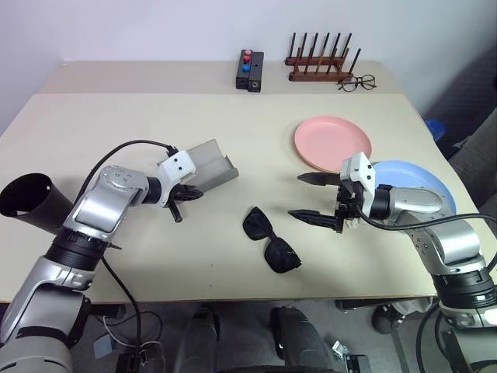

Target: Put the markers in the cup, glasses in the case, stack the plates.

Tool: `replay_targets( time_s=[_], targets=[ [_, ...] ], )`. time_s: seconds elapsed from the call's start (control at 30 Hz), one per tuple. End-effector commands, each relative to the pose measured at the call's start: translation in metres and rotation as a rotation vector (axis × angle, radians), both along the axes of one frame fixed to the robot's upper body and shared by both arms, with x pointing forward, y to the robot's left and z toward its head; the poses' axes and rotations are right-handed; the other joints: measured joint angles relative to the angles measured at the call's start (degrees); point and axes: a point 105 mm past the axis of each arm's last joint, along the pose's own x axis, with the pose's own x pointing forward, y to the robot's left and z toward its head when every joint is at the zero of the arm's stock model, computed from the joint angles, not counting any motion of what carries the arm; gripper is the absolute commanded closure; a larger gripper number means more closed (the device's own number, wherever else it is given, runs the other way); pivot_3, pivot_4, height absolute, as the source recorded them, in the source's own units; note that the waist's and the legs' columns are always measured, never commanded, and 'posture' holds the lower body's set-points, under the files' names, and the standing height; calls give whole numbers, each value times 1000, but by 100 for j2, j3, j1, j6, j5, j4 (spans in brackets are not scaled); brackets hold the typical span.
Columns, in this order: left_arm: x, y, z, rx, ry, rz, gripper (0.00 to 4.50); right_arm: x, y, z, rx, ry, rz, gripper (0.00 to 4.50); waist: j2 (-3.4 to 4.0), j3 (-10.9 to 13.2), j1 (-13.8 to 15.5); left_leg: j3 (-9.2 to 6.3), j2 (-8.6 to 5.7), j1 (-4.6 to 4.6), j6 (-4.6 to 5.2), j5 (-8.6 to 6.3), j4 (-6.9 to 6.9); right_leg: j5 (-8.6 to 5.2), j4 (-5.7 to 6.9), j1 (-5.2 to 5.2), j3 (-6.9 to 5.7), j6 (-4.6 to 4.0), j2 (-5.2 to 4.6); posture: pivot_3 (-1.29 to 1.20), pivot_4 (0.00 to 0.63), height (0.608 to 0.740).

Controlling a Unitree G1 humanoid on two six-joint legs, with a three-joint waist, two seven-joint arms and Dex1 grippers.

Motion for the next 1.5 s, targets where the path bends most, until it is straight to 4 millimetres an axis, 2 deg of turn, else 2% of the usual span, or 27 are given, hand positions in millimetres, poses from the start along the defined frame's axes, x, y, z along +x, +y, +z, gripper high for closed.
replay_targets(
  time_s=[0.03,0.2,0.33,0.63,0.97,1.07,1.23,1.37,1.5],
  targets=[
    [-27,-2,14,60,-65,-188,4474,0,-1,13,-4,-54,9,0,0,0,-9,0,0,-1,0,0,0,0,0,0,0,0,0,0,150,740],
    [-68,10,5,128,41,-323,4474,-1,1,13,-15,-49,22,0,2,1,10,3,0,3,0,0,-1,-2,0,0,2,-5,-3,0,150,740],
    [-85,15,0,156,94,-360,4474,-7,6,8,-17,-12,46,0,3,2,16,8,0,2,0,0,3,-2,-4,2,3,-6,-7,0,150,740],
    [-91,15,-3,184,107,-381,4474,-17,11,-9,-45,148,57,0,3,2,11,8,0,3,0,0,3,-2,-3,1,3,-6,-6,0,150,740],
    [-88,20,-7,217,88,-370,4474,-22,12,-22,-83,204,36,0,3,1,8,8,0,3,0,0,5,-2,-1,1,3,-6,-5,0,150,740],
    [-86,21,-7,215,82,-355,3654,-23,12,-21,-86,213,35,0,3,2,7,8,0,3,0,0,5,-2,0,1,3,-6,-5,0,150,740],
    [-80,20,2,174,34,-319,1216,-24,13,-22,-95,291,2,0,3,1,12,8,0,3,0,0,6,-2,0,1,3,-6,-5,0,150,740],
    [-72,16,25,73,-39,-259,1216,-20,18,-24,-103,373,-56,0,3,1,8,7,0,2,0,0,13,-2,5,1,3,-6,-5,0,150,740],
    [-72,14,38,-1,-103,-211,1216,-22,27,-24,-104,425,-70,0,3,1,5,7,1,2,1,0,14,-2,9,0,3,-5,-5,0,150,740]
  ],
)
